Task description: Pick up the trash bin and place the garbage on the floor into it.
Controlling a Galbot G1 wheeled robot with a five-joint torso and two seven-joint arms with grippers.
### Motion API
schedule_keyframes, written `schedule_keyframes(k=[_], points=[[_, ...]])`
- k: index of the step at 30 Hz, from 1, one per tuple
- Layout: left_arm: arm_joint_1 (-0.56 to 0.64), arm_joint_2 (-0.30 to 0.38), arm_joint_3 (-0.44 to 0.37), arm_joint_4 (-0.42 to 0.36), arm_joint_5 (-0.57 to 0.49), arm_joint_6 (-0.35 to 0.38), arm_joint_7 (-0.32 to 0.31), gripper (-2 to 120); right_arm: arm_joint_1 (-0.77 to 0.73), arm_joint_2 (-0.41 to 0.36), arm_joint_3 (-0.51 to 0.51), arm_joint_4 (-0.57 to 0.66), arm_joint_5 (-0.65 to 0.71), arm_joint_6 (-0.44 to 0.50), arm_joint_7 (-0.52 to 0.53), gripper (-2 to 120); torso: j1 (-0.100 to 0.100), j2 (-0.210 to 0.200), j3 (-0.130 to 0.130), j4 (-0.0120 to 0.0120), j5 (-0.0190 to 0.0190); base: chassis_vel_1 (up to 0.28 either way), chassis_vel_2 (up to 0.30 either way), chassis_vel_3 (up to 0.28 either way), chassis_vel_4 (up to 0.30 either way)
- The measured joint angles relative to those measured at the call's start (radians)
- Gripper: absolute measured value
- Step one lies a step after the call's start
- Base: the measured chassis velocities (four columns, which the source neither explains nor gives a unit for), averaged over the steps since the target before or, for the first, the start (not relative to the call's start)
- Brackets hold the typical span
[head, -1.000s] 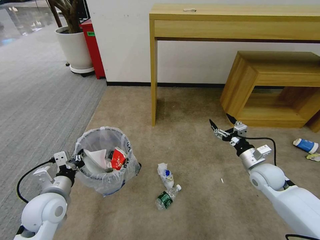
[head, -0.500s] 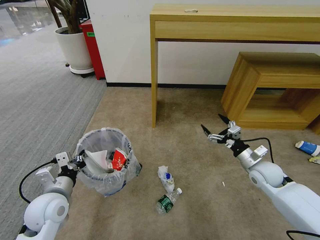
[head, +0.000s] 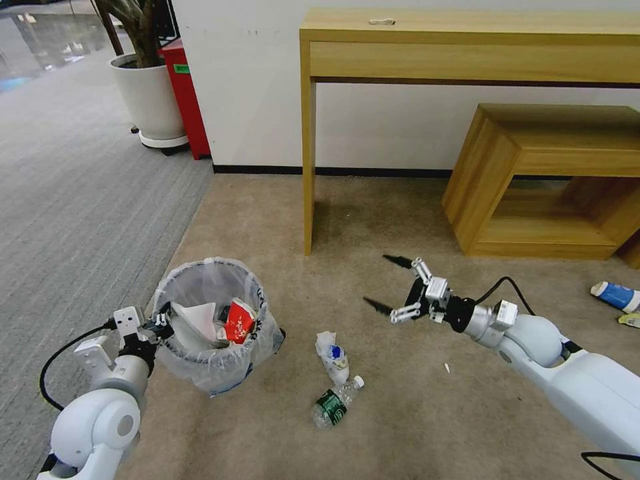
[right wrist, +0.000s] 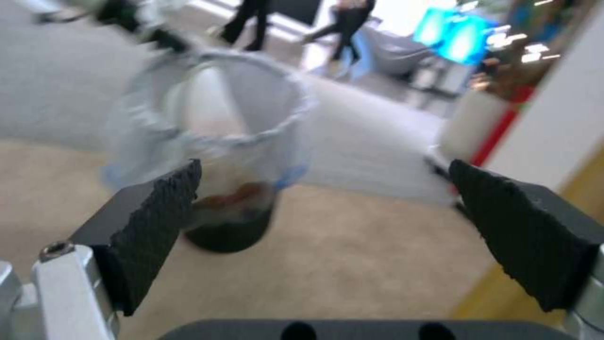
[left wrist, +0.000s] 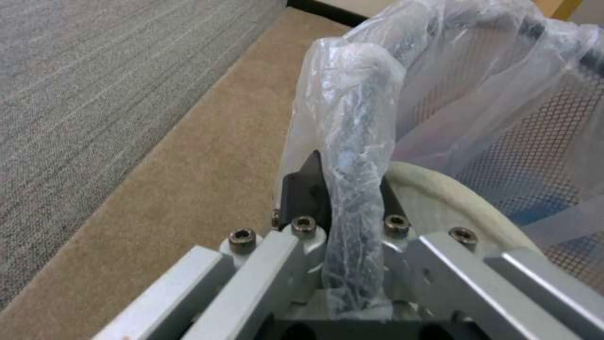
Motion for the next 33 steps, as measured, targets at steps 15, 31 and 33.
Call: schedule_keyframes(k=[15,31,33], points=[[-0.002,-0.029,0.016,0.006,0.035,0.001,0.003,2,0.048,-0.105,-0.100,0.053,-0.094,-0.134,-0.070,100,0.000,0.000,0.000,-0.0001,0.0000,0.000,0.000,0.000,0.000],[-0.013,-0.052,0.033,0.024,0.060,-0.002,0.013,2,0.059,-0.143,-0.192,0.104,-0.245,-0.276,0.144,100,0.000,0.000,0.000,0.0000,0.0001,0.000,0.000,0.000,0.000],[-0.014,-0.052,0.034,0.026,0.060,-0.002,0.014,2,0.059,-0.145,-0.202,0.101,-0.248,-0.277,0.150,100,0.000,0.000,0.000,-0.0001,0.0000,0.000,0.000,0.000,0.000]])
